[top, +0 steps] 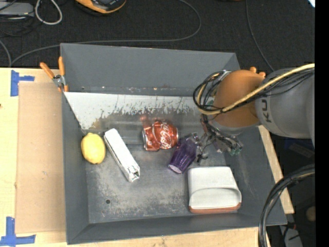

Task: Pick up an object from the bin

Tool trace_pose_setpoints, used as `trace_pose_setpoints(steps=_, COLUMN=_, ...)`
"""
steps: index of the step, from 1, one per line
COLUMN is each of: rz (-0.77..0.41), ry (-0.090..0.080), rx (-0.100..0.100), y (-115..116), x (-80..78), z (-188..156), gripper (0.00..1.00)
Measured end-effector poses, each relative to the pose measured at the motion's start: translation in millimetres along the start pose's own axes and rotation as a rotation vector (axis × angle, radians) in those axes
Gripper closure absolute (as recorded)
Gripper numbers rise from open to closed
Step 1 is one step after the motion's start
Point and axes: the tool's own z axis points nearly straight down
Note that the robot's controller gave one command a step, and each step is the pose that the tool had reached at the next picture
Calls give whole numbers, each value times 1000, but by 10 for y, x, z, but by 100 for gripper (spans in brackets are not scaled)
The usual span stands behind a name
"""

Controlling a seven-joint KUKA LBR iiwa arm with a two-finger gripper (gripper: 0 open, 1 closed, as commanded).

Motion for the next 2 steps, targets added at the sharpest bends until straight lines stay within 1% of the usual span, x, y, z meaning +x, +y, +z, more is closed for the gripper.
trace_pose_setpoints(steps=1, rz=3, ry=-7, rx=3, y=-6, x=-85, z=-861, gripper=100)
trace_pose_setpoints(steps=2, rz=-3, ry=3, rx=-1, y=-178, x=-79, z=-1717, gripper=100)
